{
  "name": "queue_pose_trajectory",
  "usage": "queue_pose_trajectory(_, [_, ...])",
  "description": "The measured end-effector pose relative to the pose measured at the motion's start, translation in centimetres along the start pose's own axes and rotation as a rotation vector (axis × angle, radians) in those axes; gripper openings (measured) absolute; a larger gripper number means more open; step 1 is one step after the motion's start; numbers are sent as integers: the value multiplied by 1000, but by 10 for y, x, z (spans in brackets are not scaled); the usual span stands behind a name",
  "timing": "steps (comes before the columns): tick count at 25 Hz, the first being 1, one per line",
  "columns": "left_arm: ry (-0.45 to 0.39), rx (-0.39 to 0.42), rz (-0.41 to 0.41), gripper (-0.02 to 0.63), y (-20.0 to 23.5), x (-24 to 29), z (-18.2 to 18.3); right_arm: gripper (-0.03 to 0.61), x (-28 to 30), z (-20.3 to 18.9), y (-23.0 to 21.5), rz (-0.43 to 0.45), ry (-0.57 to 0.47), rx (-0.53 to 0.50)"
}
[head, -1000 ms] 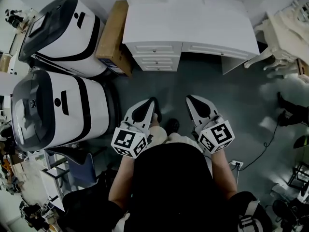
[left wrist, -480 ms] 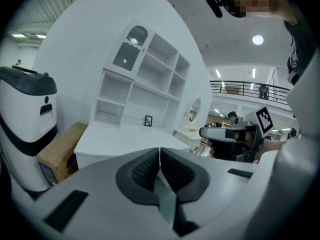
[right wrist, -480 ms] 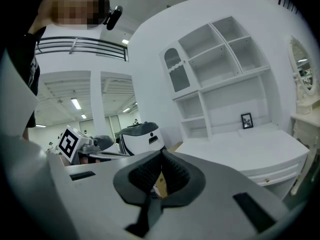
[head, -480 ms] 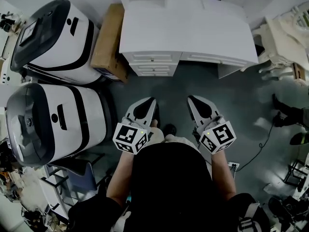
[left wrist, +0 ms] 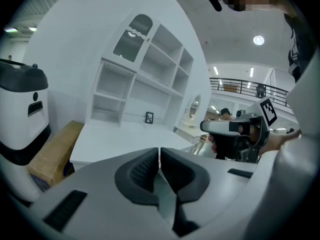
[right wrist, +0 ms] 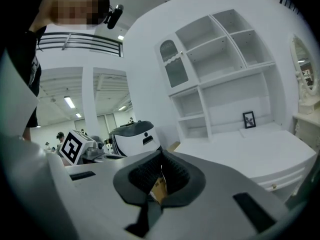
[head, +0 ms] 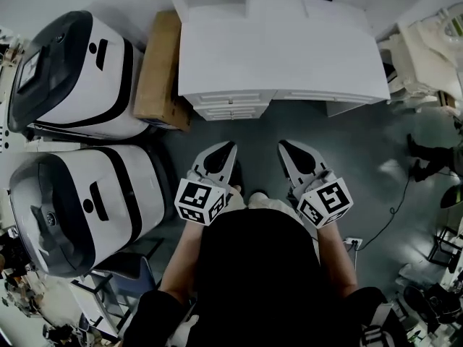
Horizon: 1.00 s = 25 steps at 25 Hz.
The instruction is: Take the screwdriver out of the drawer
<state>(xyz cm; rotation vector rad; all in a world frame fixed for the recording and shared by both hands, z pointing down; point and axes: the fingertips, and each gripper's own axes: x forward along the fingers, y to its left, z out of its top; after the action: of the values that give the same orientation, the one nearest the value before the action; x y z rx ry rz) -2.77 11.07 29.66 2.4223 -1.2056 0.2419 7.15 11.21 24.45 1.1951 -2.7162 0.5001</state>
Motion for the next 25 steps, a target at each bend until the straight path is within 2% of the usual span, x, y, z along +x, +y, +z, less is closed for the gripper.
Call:
queue_pose_trajectory(6, [44,-7,-46,25,31,25,-11,17,34,-4,-4,-17,15,2])
queue_pose_trajectory(11, [88,-4,-78,25,53,45,-29,17,48,-12,-13,-65,30,6])
queue_pose_trajectory(25, [170,-85,0,25,106,102,-77,17,92,-40,-43,-82,126,44])
